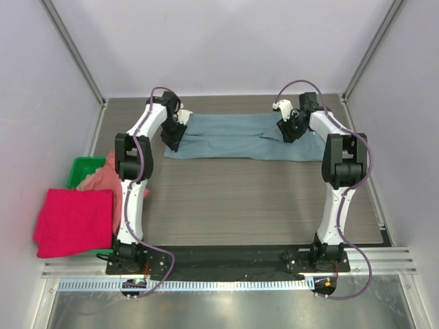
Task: Fold and stack the t-shirts
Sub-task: Fold the tshirt
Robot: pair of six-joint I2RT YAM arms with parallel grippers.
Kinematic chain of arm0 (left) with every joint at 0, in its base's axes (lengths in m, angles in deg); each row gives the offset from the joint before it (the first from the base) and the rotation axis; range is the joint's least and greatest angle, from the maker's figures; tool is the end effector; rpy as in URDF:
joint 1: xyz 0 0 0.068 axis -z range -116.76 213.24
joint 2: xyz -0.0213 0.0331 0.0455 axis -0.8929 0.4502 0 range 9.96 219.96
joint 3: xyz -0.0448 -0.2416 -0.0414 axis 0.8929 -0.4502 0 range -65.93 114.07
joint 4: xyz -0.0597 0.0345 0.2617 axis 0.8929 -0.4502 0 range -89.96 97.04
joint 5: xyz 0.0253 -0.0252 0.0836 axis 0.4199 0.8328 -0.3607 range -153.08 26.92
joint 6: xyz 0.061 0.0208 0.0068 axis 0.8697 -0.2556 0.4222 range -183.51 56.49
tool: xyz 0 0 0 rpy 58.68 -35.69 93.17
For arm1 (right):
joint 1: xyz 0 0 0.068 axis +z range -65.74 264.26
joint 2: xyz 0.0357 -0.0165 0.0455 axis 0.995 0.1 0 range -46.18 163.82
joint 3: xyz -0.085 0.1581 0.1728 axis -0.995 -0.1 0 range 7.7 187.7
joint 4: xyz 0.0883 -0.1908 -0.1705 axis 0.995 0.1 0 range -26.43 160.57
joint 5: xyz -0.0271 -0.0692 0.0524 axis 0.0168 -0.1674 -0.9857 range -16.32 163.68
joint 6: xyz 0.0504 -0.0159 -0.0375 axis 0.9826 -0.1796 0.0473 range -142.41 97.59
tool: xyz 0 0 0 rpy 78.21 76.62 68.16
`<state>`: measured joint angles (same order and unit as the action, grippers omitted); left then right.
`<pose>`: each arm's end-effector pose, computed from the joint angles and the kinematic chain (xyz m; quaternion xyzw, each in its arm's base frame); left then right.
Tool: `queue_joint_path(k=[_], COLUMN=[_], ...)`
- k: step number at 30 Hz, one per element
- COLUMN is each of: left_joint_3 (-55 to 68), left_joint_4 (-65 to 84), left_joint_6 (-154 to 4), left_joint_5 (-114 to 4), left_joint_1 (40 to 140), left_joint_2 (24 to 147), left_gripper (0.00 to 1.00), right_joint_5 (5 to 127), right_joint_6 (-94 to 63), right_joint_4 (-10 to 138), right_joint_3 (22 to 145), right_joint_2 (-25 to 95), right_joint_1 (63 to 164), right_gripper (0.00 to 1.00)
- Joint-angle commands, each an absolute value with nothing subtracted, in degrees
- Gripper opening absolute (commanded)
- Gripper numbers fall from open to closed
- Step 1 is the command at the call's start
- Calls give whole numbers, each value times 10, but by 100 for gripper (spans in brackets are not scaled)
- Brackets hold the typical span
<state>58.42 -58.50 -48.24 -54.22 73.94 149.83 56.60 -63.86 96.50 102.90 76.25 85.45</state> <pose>0.4741 -0.0974 0.1350 0.2292 0.9672 -0.0739 0.0807 0.4630 0.0244 0.1462 -0.3830 0.8763 0.0471 0.2884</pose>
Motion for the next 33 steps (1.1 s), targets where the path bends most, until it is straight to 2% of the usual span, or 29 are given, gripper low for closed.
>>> queue_joint_path(k=[1,18,21,22,25,33], left_joint_3=[576,576,577,577,576,575], left_joint_4=[-589,-585,-586,-585,-586,-585], left_joint_6=[-484,-484,-484,-483,-484,-481], left_joint_5=[-547,-556,-558,-557,-559,-563], left_joint_1=[737,737,738,738,738,738], left_joint_2=[1499,1501,1501,1501,1499,1485], left_gripper=[24,24,25,25,24,25], right_joint_5=[548,514,516,516,517,523], right_joint_6=[-634,-621,-620,-618,-617,-638], right_joint_4=[969,1003,1004,1004,1004,1004], right_joint_3=[1061,1079,1086,1088,1101,1154], right_joint_2=[765,798,803,806,806,771], right_joint_1=[858,865,865,865,866,885], right_gripper=[47,45,36,28,16,12])
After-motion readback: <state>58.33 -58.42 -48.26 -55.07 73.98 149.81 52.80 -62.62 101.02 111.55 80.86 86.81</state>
